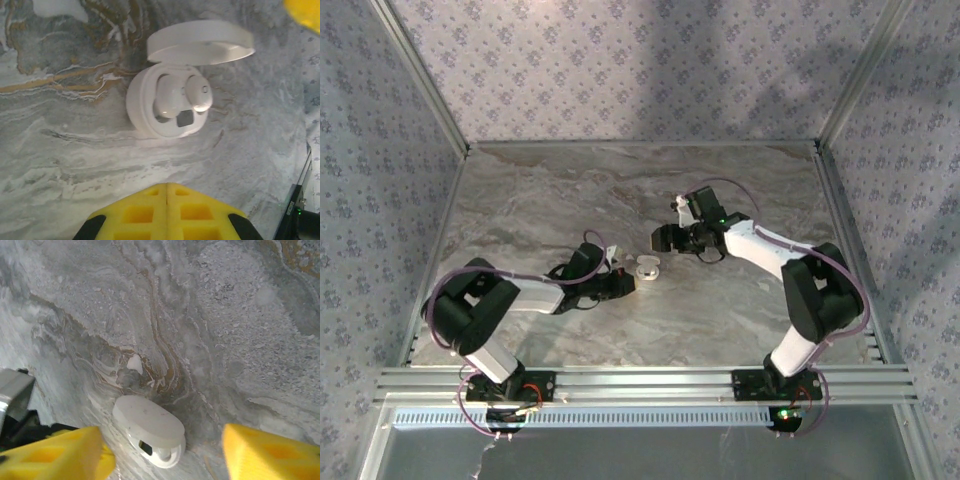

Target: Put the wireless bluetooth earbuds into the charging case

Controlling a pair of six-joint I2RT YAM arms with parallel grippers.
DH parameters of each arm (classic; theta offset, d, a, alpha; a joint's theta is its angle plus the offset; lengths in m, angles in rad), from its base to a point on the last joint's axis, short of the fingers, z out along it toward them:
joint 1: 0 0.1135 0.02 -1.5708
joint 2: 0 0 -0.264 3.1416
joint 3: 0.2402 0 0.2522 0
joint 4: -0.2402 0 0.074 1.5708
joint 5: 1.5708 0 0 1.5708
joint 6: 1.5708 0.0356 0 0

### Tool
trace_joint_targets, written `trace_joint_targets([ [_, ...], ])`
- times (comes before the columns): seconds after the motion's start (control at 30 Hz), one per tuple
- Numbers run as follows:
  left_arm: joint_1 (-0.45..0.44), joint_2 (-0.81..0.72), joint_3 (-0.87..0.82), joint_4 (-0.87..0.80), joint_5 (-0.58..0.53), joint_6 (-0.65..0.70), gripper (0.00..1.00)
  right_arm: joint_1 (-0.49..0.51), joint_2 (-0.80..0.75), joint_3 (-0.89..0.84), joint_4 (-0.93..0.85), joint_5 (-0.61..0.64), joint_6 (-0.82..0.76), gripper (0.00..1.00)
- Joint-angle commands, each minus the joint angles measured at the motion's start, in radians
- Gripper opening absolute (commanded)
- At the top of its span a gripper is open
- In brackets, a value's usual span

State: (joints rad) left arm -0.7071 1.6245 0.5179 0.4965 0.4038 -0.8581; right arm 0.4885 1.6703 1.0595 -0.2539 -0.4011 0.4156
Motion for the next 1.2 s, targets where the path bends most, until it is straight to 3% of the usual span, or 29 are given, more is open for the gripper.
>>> trace_joint_targets([
  [0.0,0.001,0.032,0.042,-0.003,0.007,-0.004,0.0,0.008,0.047,0.061,-0.078,0.014,-0.006,0.51],
  [0.1,0.012,0.06,0.058,-0.009,0.031,0.0,0.0,0.011,0.092,0.09,-0.091,0.01,-0.015,0.32],
  [0.23,0.038,0.102,0.079,-0.011,0.07,0.005,0.0,0.014,0.143,0.124,-0.103,0.004,-0.021,0.2],
  [0.5,0.058,0.147,0.096,-0.007,0.099,0.011,0.0,0.022,0.199,0.169,-0.107,-0.016,-0.028,0.19],
  [1.17,0.06,0.167,0.104,0.008,0.105,0.012,0.0,0.073,0.17,0.091,-0.109,-0.022,-0.028,0.19],
])
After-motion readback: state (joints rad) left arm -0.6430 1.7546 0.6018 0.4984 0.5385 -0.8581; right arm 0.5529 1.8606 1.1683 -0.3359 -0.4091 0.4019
